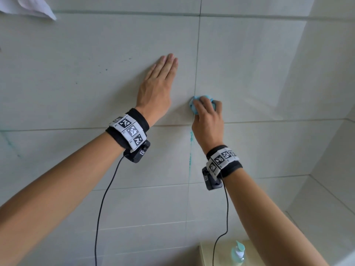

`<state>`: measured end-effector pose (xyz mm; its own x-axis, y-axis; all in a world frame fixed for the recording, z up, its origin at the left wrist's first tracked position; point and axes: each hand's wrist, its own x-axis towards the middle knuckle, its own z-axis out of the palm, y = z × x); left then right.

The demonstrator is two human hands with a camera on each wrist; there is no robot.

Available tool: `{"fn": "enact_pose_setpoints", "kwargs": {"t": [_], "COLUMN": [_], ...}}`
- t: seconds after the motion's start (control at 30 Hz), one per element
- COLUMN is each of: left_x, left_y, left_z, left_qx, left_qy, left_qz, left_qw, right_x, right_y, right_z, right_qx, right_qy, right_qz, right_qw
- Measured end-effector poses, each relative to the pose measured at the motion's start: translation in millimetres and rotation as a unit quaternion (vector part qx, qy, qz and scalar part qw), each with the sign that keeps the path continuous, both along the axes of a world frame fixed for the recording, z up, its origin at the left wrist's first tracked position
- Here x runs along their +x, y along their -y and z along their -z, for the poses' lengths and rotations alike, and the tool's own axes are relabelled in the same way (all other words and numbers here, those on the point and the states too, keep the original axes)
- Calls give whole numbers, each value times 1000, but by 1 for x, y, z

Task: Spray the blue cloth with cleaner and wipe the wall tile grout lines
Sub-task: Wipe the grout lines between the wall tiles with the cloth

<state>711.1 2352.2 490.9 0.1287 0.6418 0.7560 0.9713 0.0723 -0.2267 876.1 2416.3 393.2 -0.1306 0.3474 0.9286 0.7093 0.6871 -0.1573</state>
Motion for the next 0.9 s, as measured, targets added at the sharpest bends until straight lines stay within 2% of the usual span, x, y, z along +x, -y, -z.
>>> {"fn": "enact_pose_setpoints", "kwargs": {"t": [0.1, 0.23, 0.37, 0.53, 0.7, 0.8, 0.9], "left_x": [4, 8, 6, 1, 1, 2, 0], "left_y": [2, 7, 9, 10, 9, 12, 20], "left_z": [0, 2, 7, 14, 26, 39, 54], "left_qx": [-8, -28, -38, -42, -26, -27, -34], "left_qy": [8, 18, 16, 21, 48, 91, 134], "left_qz": [-4, -5, -2, 12, 45, 73, 89], "left_qw": [1000, 999, 999, 999, 998, 993, 986], "right_x": [3, 9, -1, -14, -25, -26, -26], "right_y": [8, 15, 7, 13, 24, 28, 34], "right_z": [3, -26, -45, 0, 56, 60, 40], "right_qx": [-32, -38, -35, -29, -81, -116, -107], "right_qy": [11, -22, -54, -76, -120, -143, -175], "right_qz": [-4, -40, -24, -13, -7, -6, -19], "right_qw": [999, 998, 998, 997, 989, 983, 979]}}
